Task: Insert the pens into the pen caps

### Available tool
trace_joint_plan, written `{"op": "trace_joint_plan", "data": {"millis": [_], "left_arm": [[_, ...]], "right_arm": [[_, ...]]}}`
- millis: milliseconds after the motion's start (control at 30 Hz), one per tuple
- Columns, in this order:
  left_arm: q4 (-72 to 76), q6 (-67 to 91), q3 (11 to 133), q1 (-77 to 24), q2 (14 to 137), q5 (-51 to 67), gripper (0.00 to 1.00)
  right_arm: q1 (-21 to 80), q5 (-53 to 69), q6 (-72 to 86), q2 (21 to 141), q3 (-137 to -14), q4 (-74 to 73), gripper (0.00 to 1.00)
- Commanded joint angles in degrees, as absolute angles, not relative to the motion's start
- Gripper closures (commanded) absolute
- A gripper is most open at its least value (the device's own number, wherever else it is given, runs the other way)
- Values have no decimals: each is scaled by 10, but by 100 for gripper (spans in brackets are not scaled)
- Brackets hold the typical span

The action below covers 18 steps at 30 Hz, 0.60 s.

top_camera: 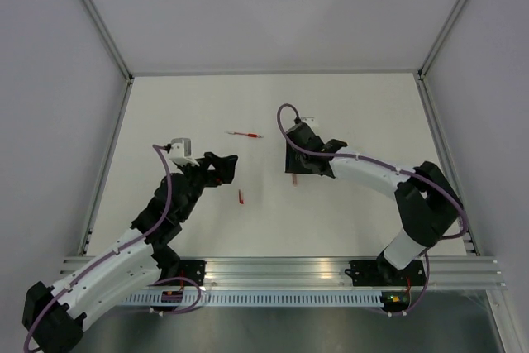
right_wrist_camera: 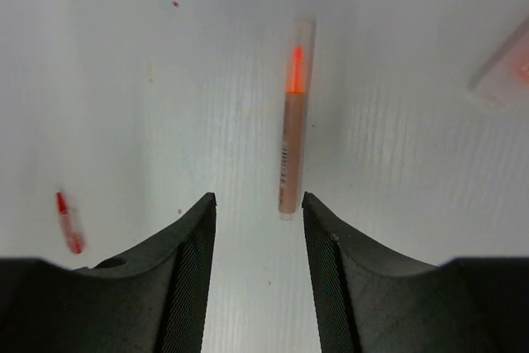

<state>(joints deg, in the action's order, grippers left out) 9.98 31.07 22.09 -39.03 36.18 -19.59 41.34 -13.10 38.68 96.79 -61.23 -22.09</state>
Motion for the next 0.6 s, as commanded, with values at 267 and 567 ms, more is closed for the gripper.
{"op": "trace_joint_plan", "data": {"millis": [267,567], "left_arm": [[68,304,309,-390,537,-154,8],[72,272,309,-388,534,-130,8]], "right_arm": [[337,-171,326,867,-586,-180,49],[265,-259,351,998,-705,-263,52]]}}
